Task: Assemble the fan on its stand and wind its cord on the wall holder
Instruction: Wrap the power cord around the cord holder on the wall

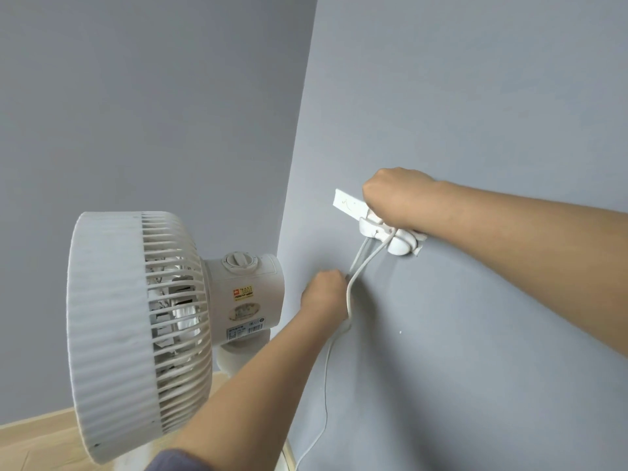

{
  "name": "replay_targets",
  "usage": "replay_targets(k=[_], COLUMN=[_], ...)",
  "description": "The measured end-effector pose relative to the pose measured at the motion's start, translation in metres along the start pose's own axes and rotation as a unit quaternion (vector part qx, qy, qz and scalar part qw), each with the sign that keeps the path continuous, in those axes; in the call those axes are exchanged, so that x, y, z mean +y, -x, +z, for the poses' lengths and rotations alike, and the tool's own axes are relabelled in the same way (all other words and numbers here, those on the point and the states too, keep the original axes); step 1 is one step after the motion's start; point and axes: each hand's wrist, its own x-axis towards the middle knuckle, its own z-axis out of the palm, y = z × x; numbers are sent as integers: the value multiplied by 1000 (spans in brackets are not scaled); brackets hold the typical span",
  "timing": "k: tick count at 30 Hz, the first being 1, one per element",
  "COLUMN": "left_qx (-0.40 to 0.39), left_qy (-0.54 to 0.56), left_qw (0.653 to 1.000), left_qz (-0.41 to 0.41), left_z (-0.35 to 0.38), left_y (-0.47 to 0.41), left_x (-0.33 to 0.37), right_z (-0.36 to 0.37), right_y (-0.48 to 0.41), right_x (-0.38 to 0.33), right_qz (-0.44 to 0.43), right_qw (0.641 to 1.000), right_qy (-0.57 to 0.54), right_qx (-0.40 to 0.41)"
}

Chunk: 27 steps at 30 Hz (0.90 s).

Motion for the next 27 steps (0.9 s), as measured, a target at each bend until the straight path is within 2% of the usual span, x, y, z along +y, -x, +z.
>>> replay_targets(k=[2,4,6,8,10,11,15,18,23,27], left_qx=[72,120,62,-32,-78,-66,49,97,196,215], left_qy=[106,259,406,473,504,499,343,271,87,-18], left_qw=[992,958,911,877,851,853,920,935,949,953], left_qz=[6,9,34,81,126,141,182,205,233,215], left_z=[-2,-6,-12,-16,-18,-18,-3,8,12,19], left_y=[11,20,30,40,47,49,45,45,43,42], left_x=[0,5,15,29,42,48,53,51,51,43], right_z=[0,3,6,7,9,10,11,9,9,11], right_y=[6,11,14,16,17,16,19,23,26,22], right_x=[6,13,14,14,14,15,21,27,29,29], right_qz=[-9,-19,-25,-32,-27,-24,-57,-108,-177,-195], right_qw=[1000,1000,1000,999,999,999,998,993,984,980], right_qy=[2,3,-3,-8,-15,-18,9,35,16,30], right_qx=[4,9,15,18,17,15,17,10,4,-4])
